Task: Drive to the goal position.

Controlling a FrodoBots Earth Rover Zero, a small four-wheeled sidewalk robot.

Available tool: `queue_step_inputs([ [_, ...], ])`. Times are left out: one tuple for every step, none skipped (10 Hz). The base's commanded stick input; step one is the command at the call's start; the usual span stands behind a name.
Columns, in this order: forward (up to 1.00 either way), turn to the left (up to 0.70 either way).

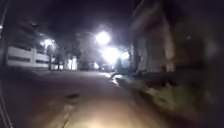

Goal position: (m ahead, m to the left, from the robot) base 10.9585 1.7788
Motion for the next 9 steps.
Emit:
queue_step_inputs([
  [0.70, 0.00],
  [0.70, 0.00],
  [0.70, 0.00],
  [0.70, 0.00],
  [0.70, 0.00],
  [0.70, 0.00],
  [0.70, 0.00],
  [0.70, 0.00],
  [0.70, 0.00],
])
